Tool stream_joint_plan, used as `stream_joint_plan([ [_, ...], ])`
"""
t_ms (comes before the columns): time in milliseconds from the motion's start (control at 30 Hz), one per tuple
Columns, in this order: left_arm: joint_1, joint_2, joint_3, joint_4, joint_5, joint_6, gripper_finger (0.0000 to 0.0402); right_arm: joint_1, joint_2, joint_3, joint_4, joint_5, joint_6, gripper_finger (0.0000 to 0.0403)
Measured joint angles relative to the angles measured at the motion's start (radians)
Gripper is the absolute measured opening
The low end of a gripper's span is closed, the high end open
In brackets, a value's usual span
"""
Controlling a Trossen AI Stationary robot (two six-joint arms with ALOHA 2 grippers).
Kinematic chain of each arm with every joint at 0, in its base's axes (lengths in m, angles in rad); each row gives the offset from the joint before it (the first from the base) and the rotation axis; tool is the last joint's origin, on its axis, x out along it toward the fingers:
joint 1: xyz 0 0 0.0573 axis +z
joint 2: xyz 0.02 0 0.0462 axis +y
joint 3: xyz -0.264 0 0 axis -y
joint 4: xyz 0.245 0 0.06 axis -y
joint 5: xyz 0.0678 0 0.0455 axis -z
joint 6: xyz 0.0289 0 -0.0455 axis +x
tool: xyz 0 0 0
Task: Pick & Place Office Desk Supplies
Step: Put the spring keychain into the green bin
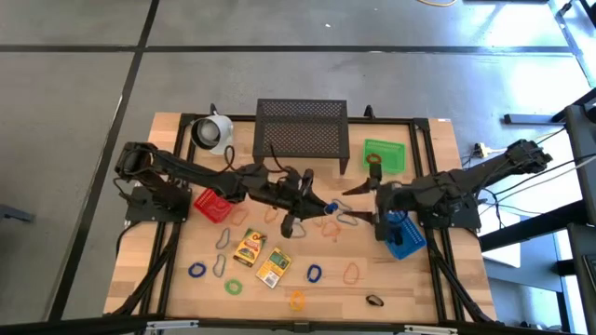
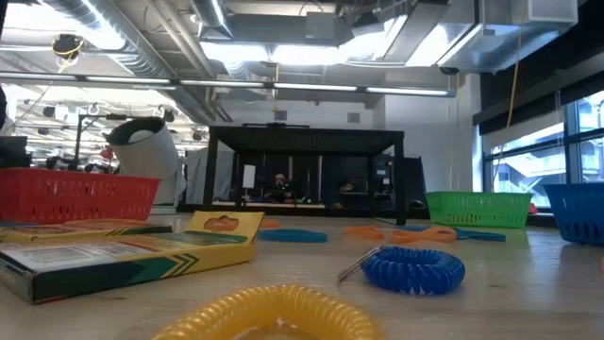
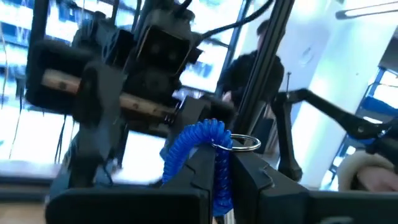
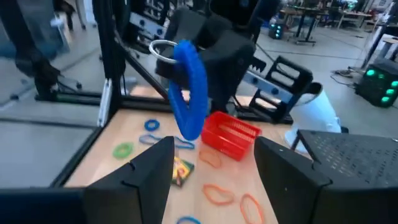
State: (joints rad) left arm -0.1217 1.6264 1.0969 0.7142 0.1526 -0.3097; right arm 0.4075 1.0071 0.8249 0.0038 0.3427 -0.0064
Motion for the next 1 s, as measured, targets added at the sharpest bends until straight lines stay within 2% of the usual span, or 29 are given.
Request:
stream_joint_plan([
  [233, 0.007, 0.003, 0.0, 0.015, -0.01, 0.065, 0.0022, -0.08, 0.056, 0.0, 0.111, -0.164, 0.076, 0.0223],
  [400, 0.009, 0.003, 0.0, 0.011, -0.031, 0.145, 0.0022, -0.11, 0.106, 0.0, 0.211, -0.202, 0.078, 0.0223],
  [567, 0.018, 0.003, 0.0, 0.01, -0.03, 0.153, 0.0022, -0.125, 0.131, 0.0, 0.252, -0.206, 0.118, 0.021],
  [733, 0.033, 0.003, 0.0, 0.004, -0.029, 0.157, 0.0022, -0.13, 0.143, 0.0, 0.255, -0.206, 0.173, 0.0161],
  [1000, 0.039, 0.0, 0.0, -0.005, -0.027, 0.159, 0.0022, -0.13, 0.144, -0.001, 0.25, -0.203, 0.209, 0.0027],
])
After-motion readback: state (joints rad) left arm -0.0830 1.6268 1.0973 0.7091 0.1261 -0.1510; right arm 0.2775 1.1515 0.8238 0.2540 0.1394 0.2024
